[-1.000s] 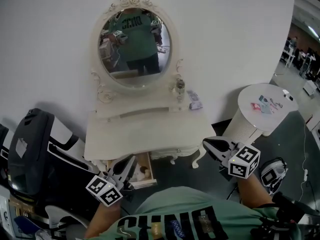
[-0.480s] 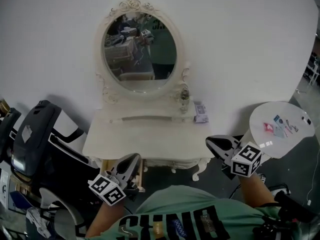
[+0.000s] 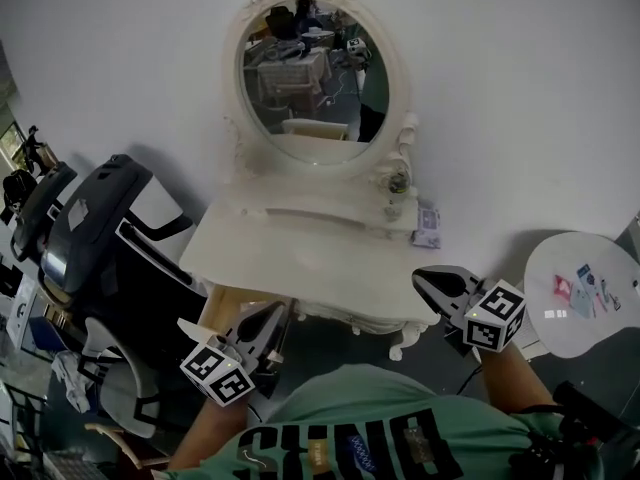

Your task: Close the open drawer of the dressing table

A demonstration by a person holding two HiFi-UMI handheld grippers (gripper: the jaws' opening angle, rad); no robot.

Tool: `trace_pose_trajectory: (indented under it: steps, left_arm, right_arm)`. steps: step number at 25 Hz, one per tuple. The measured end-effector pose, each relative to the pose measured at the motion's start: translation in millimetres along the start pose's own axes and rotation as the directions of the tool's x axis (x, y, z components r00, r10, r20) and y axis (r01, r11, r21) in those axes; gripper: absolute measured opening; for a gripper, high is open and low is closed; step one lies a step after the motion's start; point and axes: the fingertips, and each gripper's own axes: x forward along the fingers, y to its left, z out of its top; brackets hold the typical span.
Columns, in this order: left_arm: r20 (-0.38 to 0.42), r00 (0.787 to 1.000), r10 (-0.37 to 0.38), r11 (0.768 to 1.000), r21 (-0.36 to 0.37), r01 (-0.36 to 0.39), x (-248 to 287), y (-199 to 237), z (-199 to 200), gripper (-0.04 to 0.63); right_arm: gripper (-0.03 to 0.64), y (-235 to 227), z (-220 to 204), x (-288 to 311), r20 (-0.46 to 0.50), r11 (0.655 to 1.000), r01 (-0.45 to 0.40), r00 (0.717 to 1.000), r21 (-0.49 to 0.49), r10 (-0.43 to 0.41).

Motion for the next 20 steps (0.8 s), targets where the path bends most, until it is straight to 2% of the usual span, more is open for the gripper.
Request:
trace_pose_trajectory:
  steps: [5,11,15,20]
  left_arm:
    - [0.003,0.997,0.076,0.997,-0.003,-0.076,-15,9,-2,0.009]
    - [0.051,0.986,0.16,0.987,-0.025,-0.158,-56,60,10,0.009]
    - [0.079,0.982,0.169,0.986,-0.021,-0.168,-84,99,30,0.009]
    - [0.096,0.981,0.167,0.986,-0.008,-0.167,-111,151,55,0.009]
  right_arm:
    - [0.011,0,-5,32,-0.016,0.997,-0.081,0.997,0.017,0.082]
    - [0.011,23,9,98,-0.03,0.988,-0.154,0.988,-0.011,0.154]
    - [0.011,50,25,143,-0.042,0.982,-0.181,0.983,-0.061,0.179]
    - [0.011,67,50,204,-0.043,0.982,-0.179,0.983,-0.059,0.177]
